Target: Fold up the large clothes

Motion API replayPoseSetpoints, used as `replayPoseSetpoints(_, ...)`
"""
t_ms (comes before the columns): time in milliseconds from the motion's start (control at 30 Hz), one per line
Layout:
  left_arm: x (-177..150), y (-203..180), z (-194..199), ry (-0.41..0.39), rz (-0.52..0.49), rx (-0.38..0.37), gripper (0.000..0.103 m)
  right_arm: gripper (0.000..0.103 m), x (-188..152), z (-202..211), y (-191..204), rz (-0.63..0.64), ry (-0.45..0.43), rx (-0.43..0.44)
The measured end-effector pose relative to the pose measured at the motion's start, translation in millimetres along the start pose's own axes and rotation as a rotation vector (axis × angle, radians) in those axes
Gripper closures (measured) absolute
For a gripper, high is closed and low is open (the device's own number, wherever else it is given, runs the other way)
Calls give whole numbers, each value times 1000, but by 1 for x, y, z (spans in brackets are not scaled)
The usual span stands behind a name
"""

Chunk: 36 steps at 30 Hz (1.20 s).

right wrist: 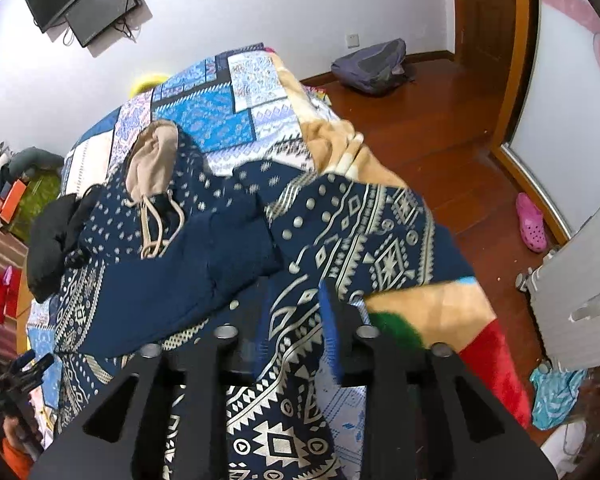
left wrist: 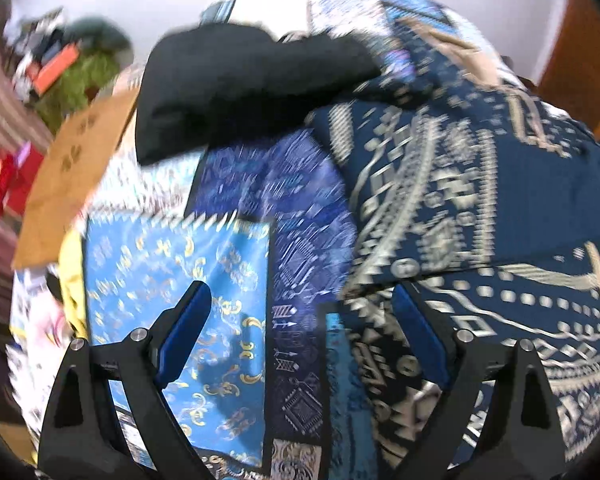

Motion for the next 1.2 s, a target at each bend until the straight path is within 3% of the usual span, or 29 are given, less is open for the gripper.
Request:
replayPoseSetpoints(33,4,-6,11,-24,-22,-6,10,59,3,4,-2,-6,-15,2)
replayPoseSetpoints(133,17,-19,37,-88,-57,-20,10,46,10,17,-10,-24,-60,-6)
replayPoseSetpoints(333,53,-46,78,-190,-44,-118,10,42,16,31,-38,-95,-89,2)
replayPoseSetpoints(467,74,-70,87,-222,-25,-182,10,40,9,22,-65,-174,-60,14)
replayPoseSetpoints(633,83,-97,79,-206,-30,-223,10,40,-10,-15,-99,-285,36,39)
replayPoseSetpoints(800,77,-121,59,-157,-55,-239,10,40,-25,-51,-126,-466,94,128)
replayPoseSetpoints(1000,67,-135,39,-110,-72,-244,10,40,-20,-78,-138,-538,81,143)
replayPoseSetpoints(1067,66,-136,35,-105,-74,-237,10,49,-14,-87,-139,-533,81,116)
replayPoseSetpoints(1133,64,-136,32,-100,-69,-239,10,74,-7,-94,-138,-472,89,41)
replayPoseSetpoints(1200,62,-135,30,-96,-65,-238,10,90,-2,-96,-137,-437,87,-3)
Point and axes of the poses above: each gripper's, at about its wrist camera, not at the fingertips, and z roughly against the way its jaws point, y to its left, x to its top, the point moved 4 cm from there along -z, roughly the way its jaws point, and after that the axes turned 7 degrees about z, right-handed, at the moved point
